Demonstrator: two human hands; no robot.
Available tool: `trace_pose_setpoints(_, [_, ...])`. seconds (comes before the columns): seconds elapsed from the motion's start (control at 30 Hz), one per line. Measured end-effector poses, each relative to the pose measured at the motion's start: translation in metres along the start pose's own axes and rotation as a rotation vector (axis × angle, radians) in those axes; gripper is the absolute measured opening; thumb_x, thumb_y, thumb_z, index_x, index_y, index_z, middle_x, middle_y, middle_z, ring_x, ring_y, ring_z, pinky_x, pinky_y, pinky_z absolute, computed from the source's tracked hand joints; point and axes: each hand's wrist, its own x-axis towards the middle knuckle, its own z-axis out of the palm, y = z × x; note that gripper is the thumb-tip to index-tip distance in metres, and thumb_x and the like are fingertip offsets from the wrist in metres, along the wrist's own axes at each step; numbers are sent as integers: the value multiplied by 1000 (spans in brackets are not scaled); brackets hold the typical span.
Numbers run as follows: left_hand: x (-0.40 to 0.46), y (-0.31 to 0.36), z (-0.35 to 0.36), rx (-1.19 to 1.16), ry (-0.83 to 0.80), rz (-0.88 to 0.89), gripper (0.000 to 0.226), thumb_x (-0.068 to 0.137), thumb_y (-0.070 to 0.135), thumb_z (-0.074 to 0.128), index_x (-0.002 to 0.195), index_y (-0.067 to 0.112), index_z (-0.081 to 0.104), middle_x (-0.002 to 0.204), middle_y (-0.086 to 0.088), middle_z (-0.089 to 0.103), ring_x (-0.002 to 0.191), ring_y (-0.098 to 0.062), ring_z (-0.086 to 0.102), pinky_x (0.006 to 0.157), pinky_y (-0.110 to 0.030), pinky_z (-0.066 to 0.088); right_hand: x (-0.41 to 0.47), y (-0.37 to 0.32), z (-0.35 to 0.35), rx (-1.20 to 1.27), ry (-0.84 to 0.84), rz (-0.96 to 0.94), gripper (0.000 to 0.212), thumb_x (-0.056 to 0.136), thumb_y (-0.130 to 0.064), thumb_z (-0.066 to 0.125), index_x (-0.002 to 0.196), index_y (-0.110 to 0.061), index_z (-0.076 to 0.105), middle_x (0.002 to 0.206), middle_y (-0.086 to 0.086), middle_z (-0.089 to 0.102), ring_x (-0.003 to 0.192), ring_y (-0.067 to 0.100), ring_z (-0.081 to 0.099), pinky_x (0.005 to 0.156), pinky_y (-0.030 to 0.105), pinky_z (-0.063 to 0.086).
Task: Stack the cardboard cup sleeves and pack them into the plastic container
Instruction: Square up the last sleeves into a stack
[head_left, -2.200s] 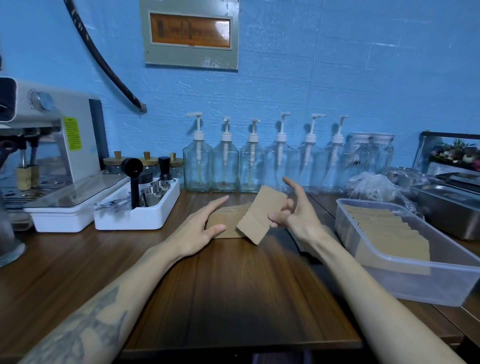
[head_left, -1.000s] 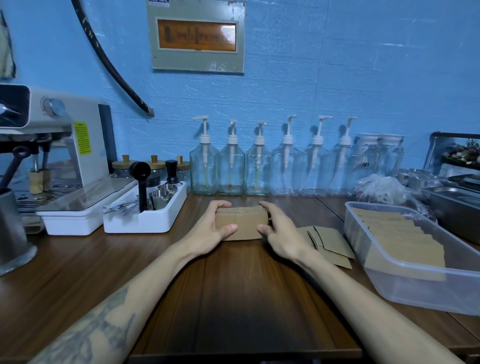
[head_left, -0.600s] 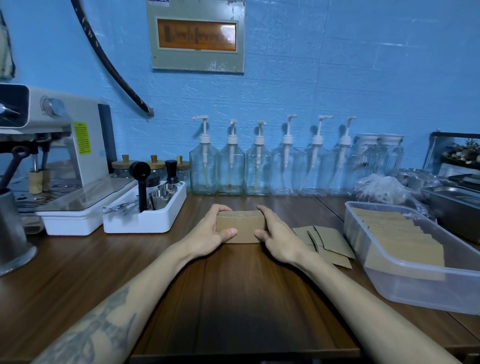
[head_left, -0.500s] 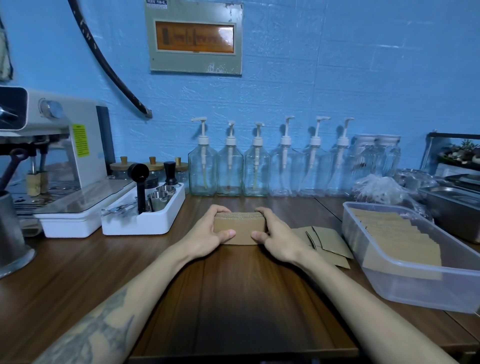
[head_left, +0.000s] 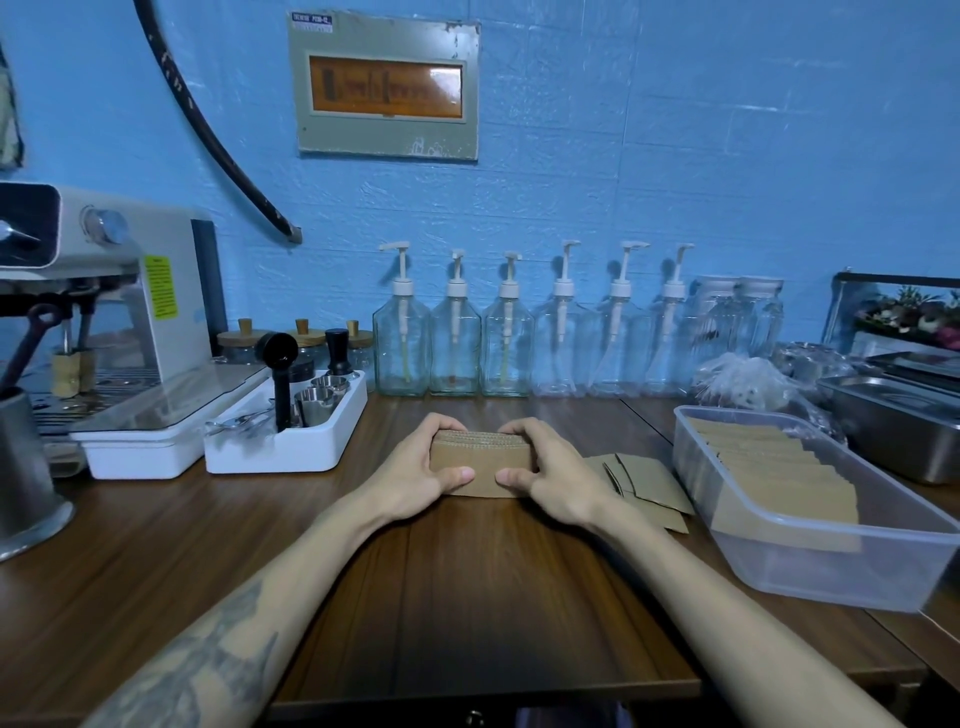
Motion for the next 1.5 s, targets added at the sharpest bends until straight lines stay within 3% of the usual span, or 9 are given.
trace_pose_setpoints(0.2, [0, -3, -3, 0, 3, -10, 38, 86, 19, 75, 114, 28, 50, 110, 1, 62, 101, -19, 63, 92, -39, 53, -3, 7, -11, -20, -20, 32, 63, 85, -43, 71, 140, -30, 43, 127, -10, 51, 107, 8, 54, 91, 25, 44])
trace_pose_setpoints(0.47, [2, -13, -9, 18, -16, -45, 36, 89, 24, 71, 112, 38, 47, 111, 3, 61, 103, -19, 62, 95, -44, 51, -7, 29, -38, -263, 149, 151, 43, 96, -37, 57, 135, -17, 51, 128, 5, 50, 122, 21, 49, 105, 39, 41])
trace_pose_setpoints(0.6, [1, -12, -11, 30, -46, -48, 42, 90, 24, 70, 124, 36, 49, 119, 2, 61, 107, -17, 62, 99, -44, 50, -22, 35, -50, -442, 181, 283, 44, 97, -41, 51, 134, -18, 51, 134, 4, 44, 128, 25, 41, 95, 42, 45])
trace_pose_setpoints(0.77, [0, -10, -11, 51, -42, -34, 44, 90, 24, 70, 127, 33, 49, 123, 3, 58, 109, -15, 60, 100, -42, 49, -33, 36, -51, -613, 85, 440, 48, 99, -44, 41, 118, -3, 58, 130, 15, 43, 123, 35, 40, 92, 44, 43])
trace_pose_setpoints(0.87, [-1, -9, -11, 55, -39, -33, 42, 90, 24, 70, 126, 33, 49, 123, 2, 58, 109, -15, 59, 100, -42, 49, -37, 36, -50, -614, 30, 524, 58, 101, -48, 31, 121, -3, 62, 133, 20, 43, 123, 38, 40, 99, 45, 38])
trace_pose_setpoints(0.97, [-2, -8, -11, 51, -47, -33, 40, 91, 24, 69, 125, 34, 50, 122, 1, 57, 109, -16, 59, 100, -44, 49, -37, 35, -49, -622, -17, 519, 50, 104, -41, 23, 126, -11, 56, 134, 22, 46, 123, 41, 40, 103, 47, 33])
trace_pose_setpoints(1.13, [-2, -8, -12, 40, -59, -41, 40, 91, 24, 69, 125, 34, 49, 122, 0, 58, 109, -18, 60, 100, -46, 49, -32, 39, -48, -589, -4, 527, 37, 99, -32, 41, 132, -18, 51, 137, 17, 44, 122, 44, 44, 103, 46, 36])
trace_pose_setpoints(1.3, [-2, -6, -11, 56, -52, -35, 41, 92, 22, 68, 127, 30, 49, 122, -2, 57, 109, -18, 59, 99, -42, 49, -32, 41, -50, -478, 52, 375, 51, 98, -23, 42, 148, -24, 32, 143, 15, 41, 123, 41, 47, 103, 46, 40])
trace_pose_setpoints(1.5, [-4, -2, -10, 60, -44, -24, 41, 92, 19, 68, 128, 26, 49, 123, -5, 56, 109, -19, 59, 97, -38, 50, -29, 44, -45, -434, 39, 479, 39, 100, -36, 39, 129, -13, 52, 133, 18, 47, 122, 37, 41, 102, 40, 35])
